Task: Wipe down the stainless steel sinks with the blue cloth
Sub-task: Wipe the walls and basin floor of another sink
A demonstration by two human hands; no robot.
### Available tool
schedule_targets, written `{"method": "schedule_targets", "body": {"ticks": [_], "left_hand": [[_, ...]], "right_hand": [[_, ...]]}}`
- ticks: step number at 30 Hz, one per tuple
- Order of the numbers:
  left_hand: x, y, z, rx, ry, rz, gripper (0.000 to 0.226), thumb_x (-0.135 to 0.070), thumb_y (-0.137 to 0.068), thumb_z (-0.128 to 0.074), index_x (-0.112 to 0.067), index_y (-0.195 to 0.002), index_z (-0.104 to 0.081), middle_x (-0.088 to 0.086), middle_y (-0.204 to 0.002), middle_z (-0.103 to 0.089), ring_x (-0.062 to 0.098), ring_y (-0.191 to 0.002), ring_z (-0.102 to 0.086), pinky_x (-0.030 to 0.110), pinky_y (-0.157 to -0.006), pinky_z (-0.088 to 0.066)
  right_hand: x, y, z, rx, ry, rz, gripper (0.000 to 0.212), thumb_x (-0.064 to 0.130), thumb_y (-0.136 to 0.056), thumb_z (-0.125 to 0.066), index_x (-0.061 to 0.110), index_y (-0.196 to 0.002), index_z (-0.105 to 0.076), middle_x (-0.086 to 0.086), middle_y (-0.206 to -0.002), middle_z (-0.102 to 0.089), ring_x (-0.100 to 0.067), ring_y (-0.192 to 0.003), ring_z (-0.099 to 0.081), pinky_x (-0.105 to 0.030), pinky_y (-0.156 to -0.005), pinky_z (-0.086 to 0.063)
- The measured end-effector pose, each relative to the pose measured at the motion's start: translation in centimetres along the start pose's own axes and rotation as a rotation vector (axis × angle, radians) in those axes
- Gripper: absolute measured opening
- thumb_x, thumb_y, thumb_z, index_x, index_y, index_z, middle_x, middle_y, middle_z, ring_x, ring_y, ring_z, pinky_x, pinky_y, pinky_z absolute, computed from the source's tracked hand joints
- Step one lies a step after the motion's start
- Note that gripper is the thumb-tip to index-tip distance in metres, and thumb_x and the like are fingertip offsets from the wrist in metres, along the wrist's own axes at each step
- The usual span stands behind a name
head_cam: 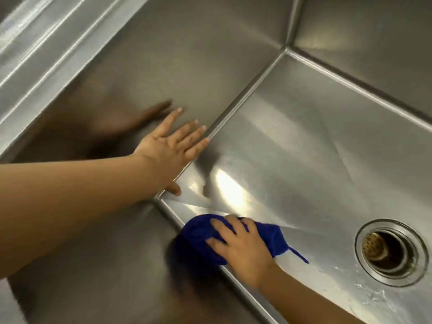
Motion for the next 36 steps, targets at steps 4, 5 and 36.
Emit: {"method": "schedule_targets", "body": {"ticks": [4, 5, 36], "left_hand": [[-0.4, -1.1, 0.8, -0.020, 0.083, 0.029, 0.109, -0.077, -0.085, -0.029, -0.010, -0.141, 0.037, 0.012, -0.153, 0.033, 0.030, -0.143, 0.026, 0.060, -0.100, 0.026], [-0.6, -1.5, 1.1, -0.034, 0.107, 0.033, 0.109, -0.077, -0.084, -0.029, -0.010, -0.141, 0.036, 0.011, -0.154, 0.032, 0.029, -0.144, 0.025, 0.060, -0.102, 0.024], [-3.7, -1.2, 2.8, -0.085, 0.193, -0.111, 0.112, -0.078, -0.081, -0.032, -0.012, -0.143, 0.033, 0.011, -0.154, 0.031, 0.028, -0.143, 0.027, 0.062, -0.105, 0.020]], "right_hand": [[-5.6, -1.1, 1.7, -0.051, 0.041, -0.103, 0.065, 0.022, -0.048, -0.084, 0.031, -0.110, -0.067, -0.005, -0.128, -0.058, -0.031, -0.108, -0.045, -0.044, -0.073, -0.050], [-8.2, -1.8, 2.7, -0.097, 0.061, -0.211, 0.066, 0.017, -0.048, -0.083, 0.029, -0.111, -0.066, -0.007, -0.128, -0.058, -0.033, -0.107, -0.046, -0.045, -0.073, -0.049], [-1.1, 9.1, 0.1, 0.184, 0.076, 0.151, 0.076, 0.038, -0.054, -0.084, 0.038, -0.122, -0.049, 0.001, -0.137, -0.049, -0.030, -0.119, -0.043, -0.046, -0.085, -0.051]]}}
Point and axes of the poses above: each hand's wrist, its own y-axis away from the middle knuckle, its own z-axis out of the back of the hand, x = y × z, the point moved 6 cm from there along -y, towards the middle knuckle
